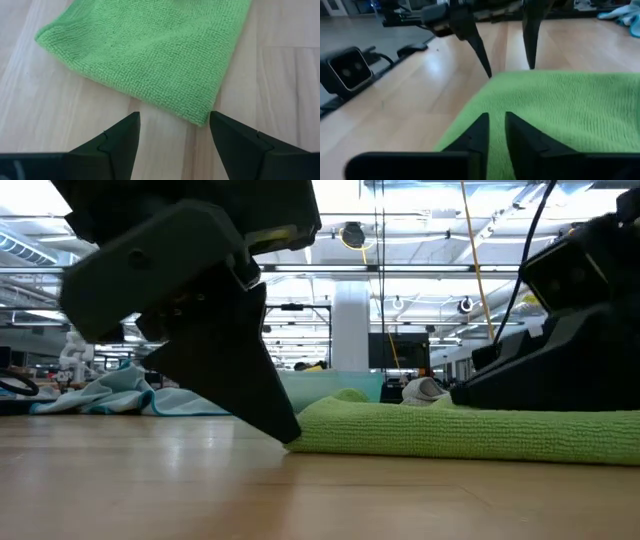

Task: Fold microfiber towels
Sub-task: Fold the green microfiber cloth

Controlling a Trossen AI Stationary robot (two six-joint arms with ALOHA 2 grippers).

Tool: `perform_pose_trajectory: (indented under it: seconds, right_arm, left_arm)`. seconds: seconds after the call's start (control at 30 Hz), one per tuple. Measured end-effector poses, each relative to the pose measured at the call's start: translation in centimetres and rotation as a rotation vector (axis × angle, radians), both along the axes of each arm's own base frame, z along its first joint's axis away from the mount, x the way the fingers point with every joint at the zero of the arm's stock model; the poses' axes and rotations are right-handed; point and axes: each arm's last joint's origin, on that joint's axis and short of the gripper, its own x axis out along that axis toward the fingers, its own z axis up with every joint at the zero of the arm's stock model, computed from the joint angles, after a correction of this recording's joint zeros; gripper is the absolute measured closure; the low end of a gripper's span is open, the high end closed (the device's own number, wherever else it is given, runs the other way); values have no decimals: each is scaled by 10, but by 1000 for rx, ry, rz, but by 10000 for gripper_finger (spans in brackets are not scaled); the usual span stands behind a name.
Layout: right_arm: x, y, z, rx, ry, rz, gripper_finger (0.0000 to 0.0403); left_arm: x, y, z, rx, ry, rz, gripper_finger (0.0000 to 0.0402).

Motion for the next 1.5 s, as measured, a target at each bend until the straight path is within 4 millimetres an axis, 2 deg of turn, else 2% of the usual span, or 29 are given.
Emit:
perform_pose_trajectory:
  seconds: [0.2, 0.33, 0.67, 0.87, 1.07, 1.37, 1.5]
  right_arm:
    - [-8, 3, 13, -42, -43, 31, 284]
    - [-17, 0, 20, -76, -61, 23, 270]
    - [-27, -8, 20, -85, -38, 21, 272]
    - [-34, -9, 17, -90, -17, 34, 273]
    - [-48, -13, 14, -104, 4, 61, 273]
    - [-53, -16, 12, -114, 19, 68, 273]
    - [-53, -16, 12, -114, 19, 69, 273]
  left_arm:
    - [2, 4, 0, 12, 6, -11, 158]
    - [4, 7, -5, 5, 34, -29, 158]
    - [6, 9, -7, 9, 50, -57, 158]
    - [-2, -3, -8, 52, 30, -41, 158]
    - [-7, -19, 1, 47, 2, -69, 158]
    - [6, -30, 24, 94, -107, -110, 158]
    - [14, -32, 27, 90, -120, -127, 158]
